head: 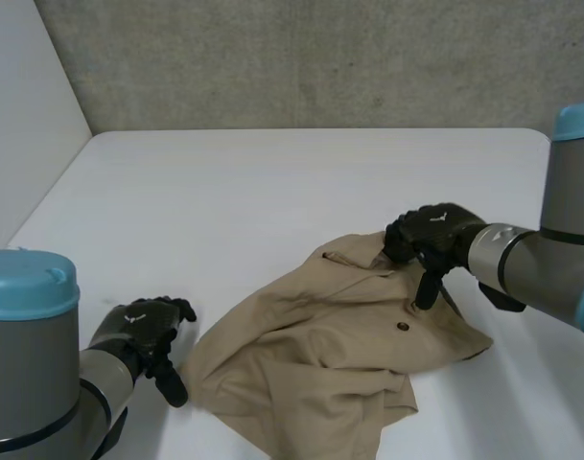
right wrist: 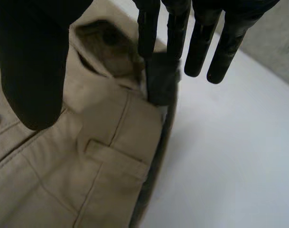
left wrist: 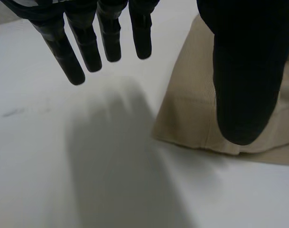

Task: Fold the shorts.

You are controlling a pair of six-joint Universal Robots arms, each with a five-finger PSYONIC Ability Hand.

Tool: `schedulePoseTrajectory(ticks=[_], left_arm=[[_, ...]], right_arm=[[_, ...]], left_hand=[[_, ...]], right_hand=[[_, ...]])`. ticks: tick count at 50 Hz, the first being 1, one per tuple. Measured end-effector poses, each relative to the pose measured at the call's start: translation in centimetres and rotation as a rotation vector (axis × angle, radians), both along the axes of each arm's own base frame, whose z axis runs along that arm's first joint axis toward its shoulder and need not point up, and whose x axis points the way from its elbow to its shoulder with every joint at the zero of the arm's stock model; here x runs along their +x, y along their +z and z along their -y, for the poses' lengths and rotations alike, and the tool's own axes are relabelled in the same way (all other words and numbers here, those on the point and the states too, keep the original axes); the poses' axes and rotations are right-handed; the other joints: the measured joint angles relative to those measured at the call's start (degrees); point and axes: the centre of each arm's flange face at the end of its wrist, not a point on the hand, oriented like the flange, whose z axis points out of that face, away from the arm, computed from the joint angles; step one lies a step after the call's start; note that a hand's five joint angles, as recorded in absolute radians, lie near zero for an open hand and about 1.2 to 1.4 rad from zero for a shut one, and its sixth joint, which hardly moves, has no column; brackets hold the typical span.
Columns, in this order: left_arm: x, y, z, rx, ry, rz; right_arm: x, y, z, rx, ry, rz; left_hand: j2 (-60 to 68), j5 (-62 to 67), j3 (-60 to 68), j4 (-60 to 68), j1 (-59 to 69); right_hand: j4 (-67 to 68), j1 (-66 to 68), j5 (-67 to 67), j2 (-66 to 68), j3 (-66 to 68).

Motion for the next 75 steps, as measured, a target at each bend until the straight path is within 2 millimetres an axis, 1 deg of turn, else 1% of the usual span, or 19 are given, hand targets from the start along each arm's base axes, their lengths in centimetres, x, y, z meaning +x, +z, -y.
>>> schedulePoseTrajectory(ticks=[12,16,21,22,25,30,33,36,37,38,42,44,46,51,55,64,66,70,75], left_arm=[[-1.1,-2.2,0.9,0.042,-0.018,0.026],[-1.5,-2.1,1.4,0.023,-0.020,0.016],[-1.9,-1.5,2.0,-0.011,-0.024,0.002],[-2.1,-1.2,2.4,-0.033,-0.029,0.000],[-2.3,-0.8,2.8,-0.054,-0.037,0.002],[-3.7,1.9,6.1,-0.218,-0.081,0.031],[-4.7,6.9,10.4,-0.474,-0.081,0.047],[-4.9,11.3,12.9,-0.685,-0.050,0.044],[-4.8,14.4,14.1,-0.829,-0.019,0.033],[-4.7,16.6,14.6,-0.927,0.005,0.021],[-4.0,23.5,14.7,-1.244,0.094,-0.050],[-3.8,25.9,14.0,-1.356,0.122,-0.092],[-4.0,26.3,13.4,-1.391,0.124,-0.114],[-4.7,23.8,12.7,-1.339,0.084,-0.113],[-5.0,18.6,12.7,-1.192,0.036,-0.057],[-4.1,5.1,10.6,-0.786,-0.071,0.118],[-3.9,3.2,9.9,-0.714,-0.092,0.150],[-3.3,-0.1,8.1,-0.546,-0.142,0.218],[-2.3,-1.6,6.0,-0.354,-0.188,0.293]], right_arm=[[1.0,-3.4,0.3,0.071,0.025,-0.017],[1.7,-4.2,0.2,0.075,0.042,-0.020],[2.0,-4.2,0.6,0.036,0.048,-0.012],[2.2,-3.9,1.1,-0.003,0.048,-0.002],[2.4,-3.5,1.6,-0.040,0.047,0.008],[3.1,0.9,4.3,-0.273,0.015,0.073],[3.4,6.8,6.4,-0.535,-0.040,0.159],[3.4,10.4,7.0,-0.690,-0.073,0.222],[3.2,14.0,7.2,-0.844,-0.106,0.291],[3.1,15.8,7.1,-0.920,-0.123,0.329],[2.4,20.8,6.1,-1.143,-0.176,0.463],[2.0,22.0,5.5,-1.205,-0.191,0.516],[1.9,22.0,5.3,-1.213,-0.194,0.536],[2.1,19.5,5.2,-1.148,-0.176,0.524],[2.3,15.8,5.2,-1.046,-0.146,0.472],[2.2,2.8,3.7,-0.624,-0.077,0.237],[2.0,0.9,3.0,-0.547,-0.063,0.189],[1.5,-2.6,1.1,-0.389,-0.027,0.077],[0.5,-4.2,-1.3,-0.260,0.005,-0.030]], left_hand=[[14.4,14.2,14.5,14.4,14.6],[29.0,28.0,29.0,28.4,29.2],[34.2,33.3,34.2,33.8,34.1],[43.3,42.2,43.0,43.0,41.7],[43.3,42.3,43.0,43.1,41.7],[48.6,45.9,48.1,48.4,43.4],[49.4,45.9,49.1,49.1,43.4],[49.5,45.9,49.2,49.3,43.4],[49.5,45.9,49.2,49.3,43.4],[49.5,45.9,49.2,49.3,43.4],[49.8,45.9,49.5,49.4,43.4],[49.8,45.9,49.5,49.5,43.4],[49.8,45.9,49.5,49.5,43.4],[49.8,45.9,49.5,49.5,43.4],[49.8,45.9,49.5,49.5,43.4],[49.4,45.9,49.3,49.2,43.4],[49.2,45.9,49.3,48.9,43.4],[49.1,45.9,49.3,48.9,43.4],[49.2,45.9,49.3,49.0,43.4]], right_hand=[[8.3,7.1,7.4,8.6,8.2],[12.5,10.8,11.5,13.0,12.6],[36.5,28.4,35.2,38.0,36.4],[45.1,35.0,43.7,45.7,44.4],[45.1,35.0,43.7,45.7,44.4],[46.7,36.3,44.7,46.6,45.8],[46.8,36.3,44.7,46.6,45.8],[46.8,36.3,44.7,46.6,45.8],[46.9,36.3,44.7,46.6,45.8],[47.0,36.3,44.7,46.6,45.8],[47.0,36.3,44.7,46.6,45.8],[47.0,36.3,44.7,46.6,45.8],[47.0,36.3,44.7,46.6,45.8],[47.0,36.3,44.7,46.6,46.4],[47.0,37.4,44.7,46.6,46.5],[47.0,37.4,44.7,46.6,46.7],[47.0,37.4,44.7,46.6,46.7],[47.0,37.4,44.7,46.6,46.7],[47.0,37.4,44.7,46.6,46.7]])
